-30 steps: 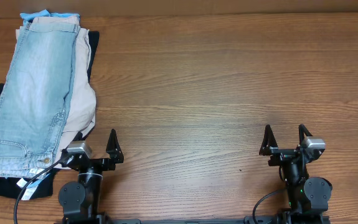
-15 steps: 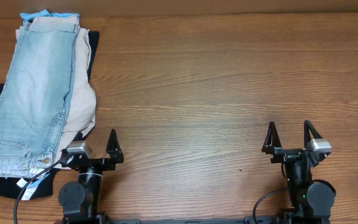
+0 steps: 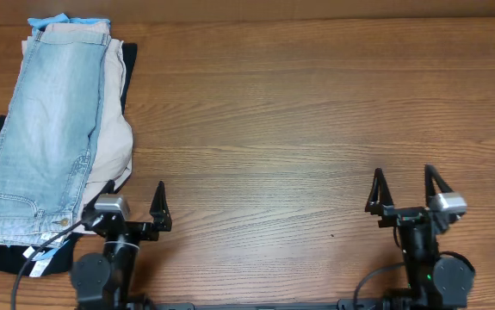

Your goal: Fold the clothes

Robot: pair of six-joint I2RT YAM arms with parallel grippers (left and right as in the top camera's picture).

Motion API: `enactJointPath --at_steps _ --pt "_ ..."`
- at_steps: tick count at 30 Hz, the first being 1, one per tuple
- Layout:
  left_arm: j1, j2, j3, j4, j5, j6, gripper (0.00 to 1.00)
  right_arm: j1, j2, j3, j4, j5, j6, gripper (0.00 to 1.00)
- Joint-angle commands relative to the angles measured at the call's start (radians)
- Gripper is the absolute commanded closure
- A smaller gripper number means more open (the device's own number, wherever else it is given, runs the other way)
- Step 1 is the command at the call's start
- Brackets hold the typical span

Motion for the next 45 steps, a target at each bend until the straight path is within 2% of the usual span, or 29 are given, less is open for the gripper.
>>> enactJointPath --at_steps 1,6,11,18,22,26,31,38,42,45 --pt "-0.005 0.081 0.139 -0.04 0.012 0.063 0.0 0.004 0.025 0.131 -0.023 -0.008 0.0 0.0" --pt "-0.005 0.28 0.339 -0.124 0.013 0.073 0.0 0.004 0.145 0.301 -0.104 -0.042 -0.001 0.0" --pt "-0.005 0.543 0.633 -0.351 0.002 0.093 0.0 0.004 0.345 0.495 -0.222 -0.087 -0.001 0.0" --pt "-0.005 0.915 1.037 -0.676 -0.04 0.152 0.0 0.004 0.742 0.809 -0.43 -0.16 -0.001 0.0" --pt "-0.005 1.082 1.169 -0.771 -0.036 0.16 0.0 0.004 0.961 0.964 -0.537 -0.219 -0.001 0.0" --pt "-0.005 1.207 1.212 -0.779 -0.044 0.16 0.0 0.004 1.167 1.097 -0.611 -0.298 -0.001 0.0" --pt "0.002 1.329 1.212 -0.7 -0.036 0.173 0.0 0.004 1.339 1.128 -0.558 -0.388 0.0 0.0" --pt "0.056 1.475 1.212 -0.57 -0.05 0.322 0.01 0.005 1.476 1.128 -0.477 -0.516 0.0 0.0" --pt "0.108 1.563 1.212 -0.505 -0.132 0.323 0.06 0.026 1.54 1.128 -0.439 -0.513 0.0 0.1" --pt "0.149 1.622 1.212 -0.482 -0.146 0.323 0.11 0.053 1.582 1.127 -0.407 -0.512 0.0 0.14"
